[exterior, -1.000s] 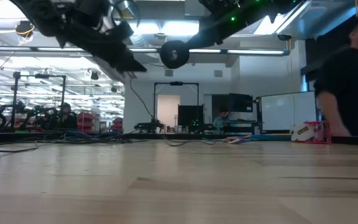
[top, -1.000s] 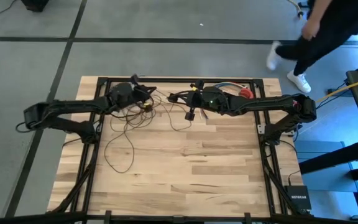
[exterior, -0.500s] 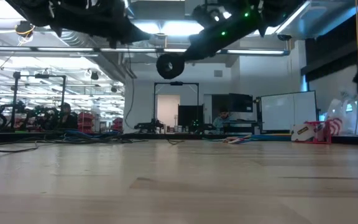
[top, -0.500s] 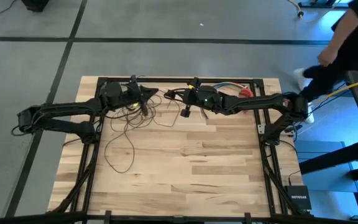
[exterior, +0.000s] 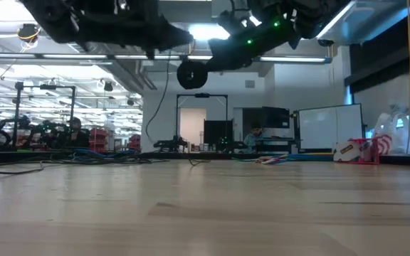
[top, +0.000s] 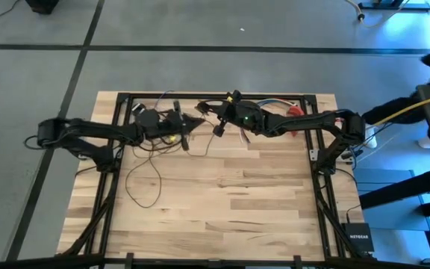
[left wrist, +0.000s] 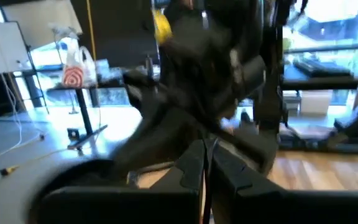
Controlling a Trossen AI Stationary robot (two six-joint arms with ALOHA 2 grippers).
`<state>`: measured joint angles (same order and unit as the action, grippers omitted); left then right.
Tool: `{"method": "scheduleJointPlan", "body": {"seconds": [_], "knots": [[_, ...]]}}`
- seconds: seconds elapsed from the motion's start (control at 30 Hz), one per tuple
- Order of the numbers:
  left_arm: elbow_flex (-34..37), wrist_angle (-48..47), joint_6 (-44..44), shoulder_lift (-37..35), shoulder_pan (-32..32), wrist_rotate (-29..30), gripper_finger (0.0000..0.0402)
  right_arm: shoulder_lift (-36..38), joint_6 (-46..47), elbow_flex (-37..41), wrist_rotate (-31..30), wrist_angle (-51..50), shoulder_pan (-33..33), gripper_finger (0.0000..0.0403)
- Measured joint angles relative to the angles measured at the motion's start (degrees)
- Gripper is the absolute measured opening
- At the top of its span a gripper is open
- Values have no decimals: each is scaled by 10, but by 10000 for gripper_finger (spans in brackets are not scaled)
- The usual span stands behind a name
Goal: Coiling cords
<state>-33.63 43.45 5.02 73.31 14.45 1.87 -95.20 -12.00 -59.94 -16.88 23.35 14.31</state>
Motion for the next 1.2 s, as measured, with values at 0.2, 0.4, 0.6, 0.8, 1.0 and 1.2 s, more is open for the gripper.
{"method": "scheduleJointPlan", "body": {"seconds": [0.2,0.4,0.6,0.8,1.0,1.2], "knots": [[-2,67,10,81,-15,7,5,0,12,0,2,12,0,3],[-21,84,18,128,-15,8,5,0,26,0,51,29,0,2],[-28,68,42,135,-18,22,5,0,28,0,67,37,0,2],[-28,40,42,134,-20,32,5,0,28,0,75,38,0,1],[-28,-46,67,93,-37,34,5,0,28,0,75,31,0,1],[-28,-154,79,-3,-47,31,7,0,28,0,75,26,0,1]]}}
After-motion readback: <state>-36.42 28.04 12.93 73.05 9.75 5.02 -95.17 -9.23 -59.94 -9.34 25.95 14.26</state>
